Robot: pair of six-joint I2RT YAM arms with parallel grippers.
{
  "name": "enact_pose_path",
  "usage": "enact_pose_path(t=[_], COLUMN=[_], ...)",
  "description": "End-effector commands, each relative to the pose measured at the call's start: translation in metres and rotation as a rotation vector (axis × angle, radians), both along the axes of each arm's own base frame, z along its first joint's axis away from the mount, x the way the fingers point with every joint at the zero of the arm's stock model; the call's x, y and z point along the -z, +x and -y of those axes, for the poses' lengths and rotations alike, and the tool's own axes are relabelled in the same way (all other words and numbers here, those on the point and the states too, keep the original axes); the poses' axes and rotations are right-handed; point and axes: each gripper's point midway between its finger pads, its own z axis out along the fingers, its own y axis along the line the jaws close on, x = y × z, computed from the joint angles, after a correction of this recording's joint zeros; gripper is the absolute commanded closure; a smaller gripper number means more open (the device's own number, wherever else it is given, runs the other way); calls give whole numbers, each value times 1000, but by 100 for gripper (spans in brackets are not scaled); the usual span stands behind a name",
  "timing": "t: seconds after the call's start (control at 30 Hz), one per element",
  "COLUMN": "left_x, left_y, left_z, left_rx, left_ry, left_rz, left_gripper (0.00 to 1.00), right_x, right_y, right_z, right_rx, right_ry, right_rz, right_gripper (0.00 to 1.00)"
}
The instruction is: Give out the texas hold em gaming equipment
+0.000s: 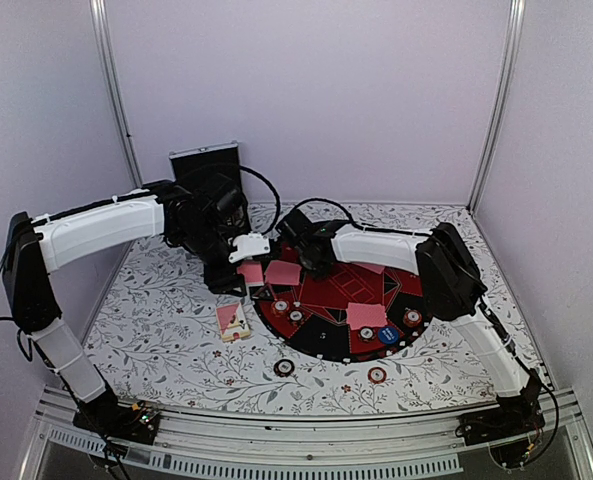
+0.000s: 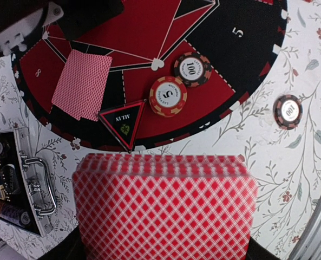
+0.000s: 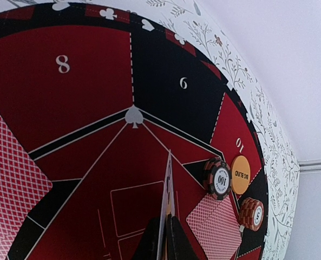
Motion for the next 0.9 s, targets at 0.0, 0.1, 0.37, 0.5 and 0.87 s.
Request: enact_pose_path(t=[0.0, 0.1, 0.37, 0.5, 0.87], left_x=[-14, -14, -15, -16, -16], left_y=[2, 1, 1, 0, 0], left_z=[0, 0, 0, -1, 1], left_rx=[-11, -9, -10, -8, -4], left_ry=[-39, -41, -43, -43, -50], left_rz=[20, 21, 21, 22, 14], left_gripper=[100, 100, 100, 100, 100], right_x=[11, 20, 29, 29, 5], right_y=[1, -6, -20, -22, -32], right_z=[-2, -6, -15, -12, -14], right_rx=[4, -7, -17, -7, -32], right_ry=[17, 57, 213, 278, 480], right_rz=[-15, -65, -190, -252, -390], right_gripper=[89, 78, 39, 25, 7])
